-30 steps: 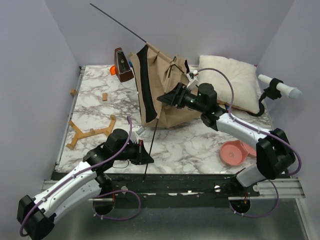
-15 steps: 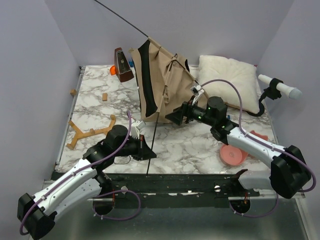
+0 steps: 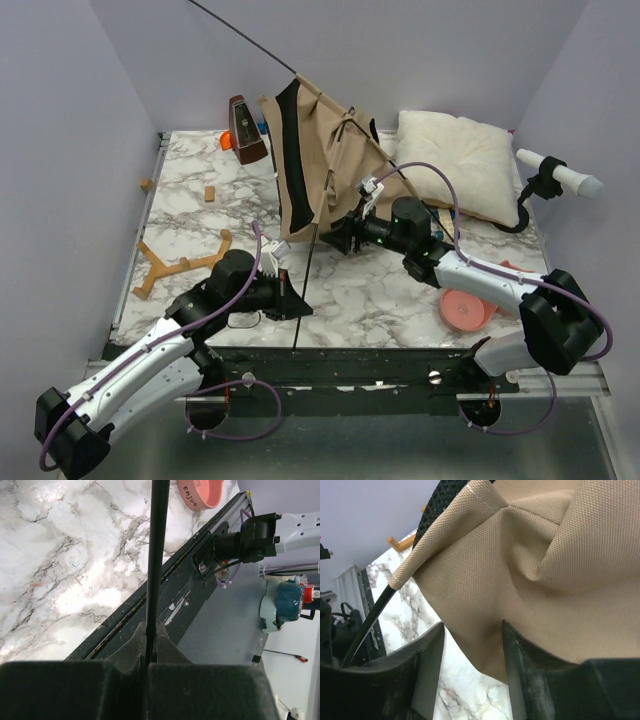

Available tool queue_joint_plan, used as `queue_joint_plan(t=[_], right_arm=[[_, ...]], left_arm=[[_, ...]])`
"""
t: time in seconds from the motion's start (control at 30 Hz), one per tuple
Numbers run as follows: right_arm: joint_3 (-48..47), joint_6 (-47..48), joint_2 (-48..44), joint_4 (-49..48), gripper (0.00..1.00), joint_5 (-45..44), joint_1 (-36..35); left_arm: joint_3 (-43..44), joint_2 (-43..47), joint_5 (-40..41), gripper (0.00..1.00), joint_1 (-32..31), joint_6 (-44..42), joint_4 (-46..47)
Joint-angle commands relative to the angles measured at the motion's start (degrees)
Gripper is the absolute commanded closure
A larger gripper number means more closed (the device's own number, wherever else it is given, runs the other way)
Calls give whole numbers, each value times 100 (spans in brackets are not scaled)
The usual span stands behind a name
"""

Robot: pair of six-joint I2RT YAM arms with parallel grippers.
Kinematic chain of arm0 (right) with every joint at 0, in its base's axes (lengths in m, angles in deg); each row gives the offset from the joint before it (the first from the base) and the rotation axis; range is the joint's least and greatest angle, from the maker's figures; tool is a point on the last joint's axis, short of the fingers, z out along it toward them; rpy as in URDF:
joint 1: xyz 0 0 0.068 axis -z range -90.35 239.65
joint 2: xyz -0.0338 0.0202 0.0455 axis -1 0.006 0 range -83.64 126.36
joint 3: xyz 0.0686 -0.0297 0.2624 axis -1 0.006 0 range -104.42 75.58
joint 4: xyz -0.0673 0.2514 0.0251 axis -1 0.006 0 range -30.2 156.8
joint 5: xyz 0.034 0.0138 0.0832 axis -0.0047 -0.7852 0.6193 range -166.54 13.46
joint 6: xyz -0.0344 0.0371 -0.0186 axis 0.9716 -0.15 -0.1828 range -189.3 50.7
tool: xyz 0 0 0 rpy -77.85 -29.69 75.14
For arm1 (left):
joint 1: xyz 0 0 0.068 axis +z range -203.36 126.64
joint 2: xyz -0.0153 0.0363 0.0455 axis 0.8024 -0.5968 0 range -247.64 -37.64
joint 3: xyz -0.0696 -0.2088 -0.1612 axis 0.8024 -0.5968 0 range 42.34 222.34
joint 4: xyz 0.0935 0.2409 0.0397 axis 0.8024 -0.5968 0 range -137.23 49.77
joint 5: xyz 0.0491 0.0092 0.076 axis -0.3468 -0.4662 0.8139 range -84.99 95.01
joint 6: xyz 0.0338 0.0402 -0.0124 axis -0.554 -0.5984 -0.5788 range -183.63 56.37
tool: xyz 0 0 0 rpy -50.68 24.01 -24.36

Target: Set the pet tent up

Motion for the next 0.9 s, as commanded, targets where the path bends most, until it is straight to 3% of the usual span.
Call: queue_joint_plan(t=[0.0,0.07,0.13,0.87], right_arm=[[-260,275,196,-397,57,-110,-97],[-320,291,239,-381,81,-44,-144],[-334,325,248,-297,98,-9,-179],[-234,869,186,1611,99,358,-458]], left_arm=[[246,-168,249,100,163,-71,68],[283,-263,183,100,241,-120,161],[335,-366,118,100,344,-161,267],[2017,-1701,-638,100,1582,-1550,96]])
